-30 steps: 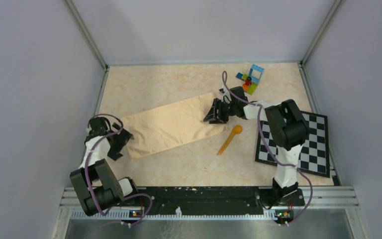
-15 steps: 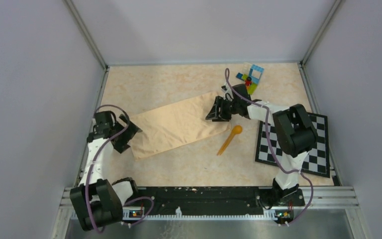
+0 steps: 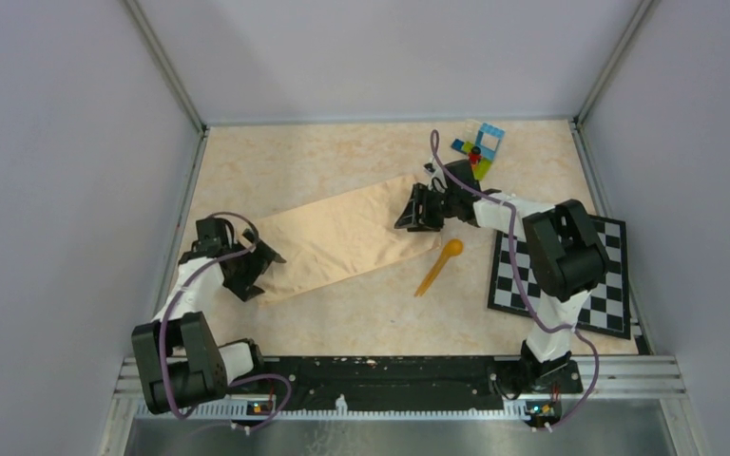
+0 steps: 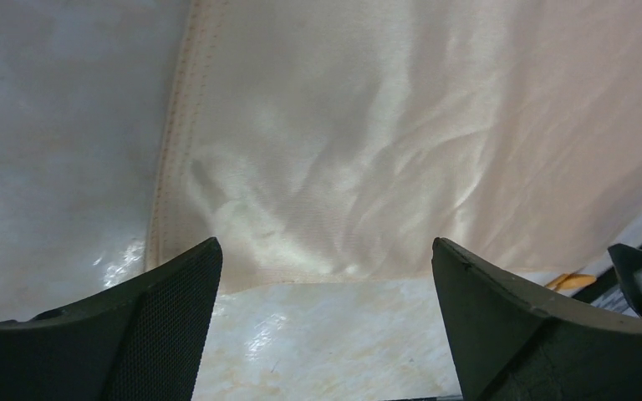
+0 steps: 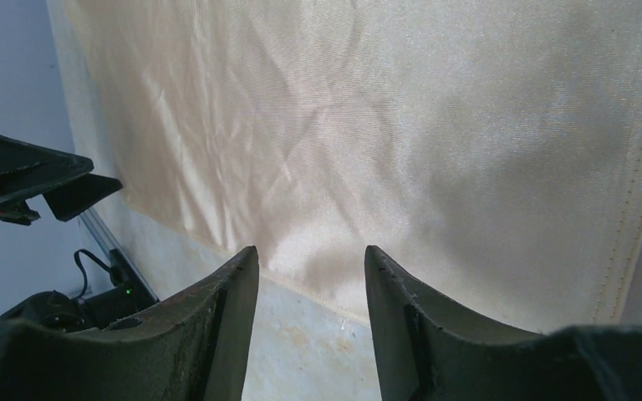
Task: Fold the napkin into a case and place the utensils inside
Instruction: Smooth out the rectangle-folded napkin at the center of the board, then pick up the rectangle-folded napkin from the center of the board.
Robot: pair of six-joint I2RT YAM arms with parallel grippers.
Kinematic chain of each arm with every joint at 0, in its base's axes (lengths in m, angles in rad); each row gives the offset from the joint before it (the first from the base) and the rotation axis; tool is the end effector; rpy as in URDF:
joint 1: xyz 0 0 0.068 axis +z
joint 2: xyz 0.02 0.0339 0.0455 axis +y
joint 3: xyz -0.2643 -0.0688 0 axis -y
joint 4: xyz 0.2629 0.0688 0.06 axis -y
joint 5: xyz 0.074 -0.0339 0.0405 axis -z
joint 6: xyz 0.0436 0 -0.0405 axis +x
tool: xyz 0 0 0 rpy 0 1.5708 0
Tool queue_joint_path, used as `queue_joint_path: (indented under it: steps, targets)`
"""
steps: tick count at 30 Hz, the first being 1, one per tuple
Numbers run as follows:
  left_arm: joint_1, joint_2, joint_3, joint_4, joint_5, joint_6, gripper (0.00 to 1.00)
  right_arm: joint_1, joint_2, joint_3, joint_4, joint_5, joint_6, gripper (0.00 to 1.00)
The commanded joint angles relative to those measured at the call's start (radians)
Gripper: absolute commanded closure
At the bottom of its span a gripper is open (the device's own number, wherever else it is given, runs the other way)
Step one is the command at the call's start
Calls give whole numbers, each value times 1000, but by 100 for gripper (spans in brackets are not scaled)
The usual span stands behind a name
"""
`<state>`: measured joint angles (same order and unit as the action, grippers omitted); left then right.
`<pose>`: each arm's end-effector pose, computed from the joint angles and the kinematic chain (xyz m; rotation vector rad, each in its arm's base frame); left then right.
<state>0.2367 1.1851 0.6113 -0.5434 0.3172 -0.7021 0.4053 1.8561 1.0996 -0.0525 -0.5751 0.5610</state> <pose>0.2214 0.0394 0.1623 -1.1400 2.4694 -0.5677 0.3611 0.1807 0.1503 -0.1007 2.5128 1.1187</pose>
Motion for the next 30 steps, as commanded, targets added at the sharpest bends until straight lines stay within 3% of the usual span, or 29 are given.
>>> queue_joint_path:
  steps: [1, 8, 13, 19, 30]
  targets:
    - [-2, 22, -2, -72, -111, -8, 1, -11, 3, -1, 1, 41, -31, 51]
    - [-2, 92, -6, -121, -201, -39, 1, -60, 32, -45, -30, 135, -69, 51]
    - [-4, 62, 18, -145, -217, -21, 1, -43, -3, -11, -121, 184, -145, 51]
    - [-13, -37, 43, -144, -116, 41, 1, 30, -93, 166, -344, 413, -273, 49]
    - [-46, -170, 111, -145, -71, 153, 1, 68, 165, 561, -615, 626, -423, 49]
